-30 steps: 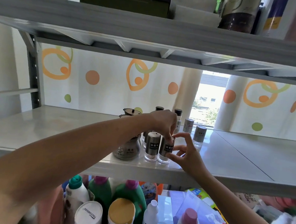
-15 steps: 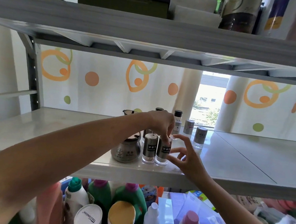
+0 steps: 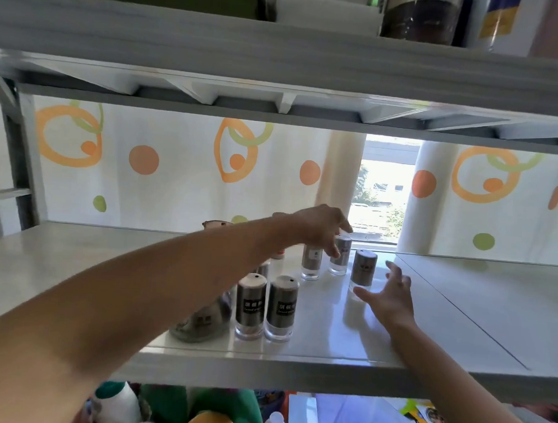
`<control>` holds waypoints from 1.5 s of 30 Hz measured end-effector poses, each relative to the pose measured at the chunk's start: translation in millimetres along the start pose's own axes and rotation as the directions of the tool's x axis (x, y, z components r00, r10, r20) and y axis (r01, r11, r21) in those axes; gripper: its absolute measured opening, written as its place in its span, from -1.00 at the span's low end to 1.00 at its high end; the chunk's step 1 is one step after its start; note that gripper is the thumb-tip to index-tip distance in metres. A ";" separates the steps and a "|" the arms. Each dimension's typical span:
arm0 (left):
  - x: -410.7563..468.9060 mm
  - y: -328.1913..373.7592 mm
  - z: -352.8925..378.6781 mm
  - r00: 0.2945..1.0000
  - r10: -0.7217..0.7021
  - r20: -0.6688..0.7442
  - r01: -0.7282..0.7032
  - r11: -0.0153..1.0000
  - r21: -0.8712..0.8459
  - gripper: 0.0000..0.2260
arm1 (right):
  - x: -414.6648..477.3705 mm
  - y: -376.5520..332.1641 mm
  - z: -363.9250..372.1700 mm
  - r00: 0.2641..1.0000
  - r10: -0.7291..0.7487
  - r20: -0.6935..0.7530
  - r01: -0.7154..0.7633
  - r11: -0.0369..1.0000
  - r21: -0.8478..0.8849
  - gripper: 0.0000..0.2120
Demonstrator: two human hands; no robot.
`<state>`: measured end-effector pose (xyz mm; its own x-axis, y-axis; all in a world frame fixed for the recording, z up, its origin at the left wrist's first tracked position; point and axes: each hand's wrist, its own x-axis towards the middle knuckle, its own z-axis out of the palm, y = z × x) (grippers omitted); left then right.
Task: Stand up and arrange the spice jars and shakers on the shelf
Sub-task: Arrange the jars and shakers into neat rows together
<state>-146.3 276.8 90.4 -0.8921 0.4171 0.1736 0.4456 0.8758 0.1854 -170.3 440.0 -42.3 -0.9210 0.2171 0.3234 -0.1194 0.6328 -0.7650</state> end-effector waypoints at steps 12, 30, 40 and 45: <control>26.8 0.6 28.9 0.995 0.064 0.081 -0.073 0.992 0.101 -0.54 | 15.2 0.3 7.8 0.990 -0.126 0.055 0.132 0.986 -0.104 -0.54; -45.8 -46.7 -10.7 0.990 -0.050 0.130 0.029 0.988 0.154 -0.65 | -29.6 -58.6 44.1 0.898 -0.314 0.307 0.266 0.945 0.187 -0.61; -68.4 -65.7 -20.0 0.984 -0.081 0.156 0.058 0.988 0.146 -0.68 | -39.9 -65.4 52.3 0.837 -0.383 0.392 0.286 0.915 0.284 -0.73; -72.7 -68.0 -20.0 0.984 -0.095 0.148 0.078 0.990 0.118 -0.70 | -40.2 -64.2 52.2 0.824 -0.408 0.394 0.309 0.905 0.291 -0.71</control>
<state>-110.3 182.1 84.5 -0.9316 0.3634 0.0103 0.3630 0.9281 0.0828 -144.9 351.9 -35.2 -0.8559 -0.3723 0.3590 -0.5009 0.4236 -0.7548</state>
